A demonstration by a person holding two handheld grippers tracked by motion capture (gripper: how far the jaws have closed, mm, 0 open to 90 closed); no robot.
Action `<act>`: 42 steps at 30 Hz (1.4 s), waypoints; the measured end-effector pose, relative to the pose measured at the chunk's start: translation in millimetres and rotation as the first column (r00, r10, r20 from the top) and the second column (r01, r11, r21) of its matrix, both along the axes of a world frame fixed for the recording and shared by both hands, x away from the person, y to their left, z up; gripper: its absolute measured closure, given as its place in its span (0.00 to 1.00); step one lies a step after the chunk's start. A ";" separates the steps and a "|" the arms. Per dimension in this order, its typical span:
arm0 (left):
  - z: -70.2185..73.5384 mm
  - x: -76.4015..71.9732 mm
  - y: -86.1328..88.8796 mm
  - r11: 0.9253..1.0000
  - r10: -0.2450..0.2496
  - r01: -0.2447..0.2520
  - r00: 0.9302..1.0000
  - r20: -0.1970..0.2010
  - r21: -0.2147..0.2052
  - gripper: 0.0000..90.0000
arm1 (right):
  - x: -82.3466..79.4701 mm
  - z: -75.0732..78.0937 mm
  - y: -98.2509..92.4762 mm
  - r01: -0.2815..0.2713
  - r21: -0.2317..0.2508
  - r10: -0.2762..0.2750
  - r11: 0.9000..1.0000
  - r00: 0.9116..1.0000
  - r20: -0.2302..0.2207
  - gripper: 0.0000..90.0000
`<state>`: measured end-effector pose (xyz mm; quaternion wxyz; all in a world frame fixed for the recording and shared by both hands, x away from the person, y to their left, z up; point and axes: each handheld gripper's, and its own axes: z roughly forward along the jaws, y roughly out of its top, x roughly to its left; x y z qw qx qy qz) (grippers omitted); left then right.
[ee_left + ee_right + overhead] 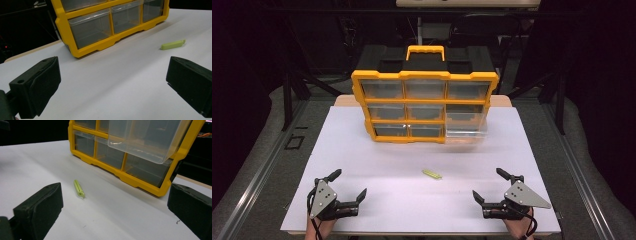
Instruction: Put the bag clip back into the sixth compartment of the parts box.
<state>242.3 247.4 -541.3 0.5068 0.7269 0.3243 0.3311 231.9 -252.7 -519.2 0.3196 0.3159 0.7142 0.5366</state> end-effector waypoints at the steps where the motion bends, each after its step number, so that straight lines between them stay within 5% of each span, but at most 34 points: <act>1: 0.0 0.1 0.1 1.000 0.000 0.000 1.000 0.001 0.000 0.00 | 0.8 -0.1 0.2 -0.003 -0.001 0.003 1.000 1.000 -0.004 0.00; 21: -0.3 2.4 -0.3 1.000 0.001 -0.001 1.000 0.000 0.019 0.00 | 23.5 -3.9 17.9 -0.056 -0.096 0.047 0.994 0.995 -0.091 0.00; 42: -0.6 3.1 -0.4 1.000 0.006 -0.006 1.000 0.002 0.026 0.00 | 55.3 -10.3 44.5 -0.136 -0.198 0.097 0.971 0.977 -0.192 0.00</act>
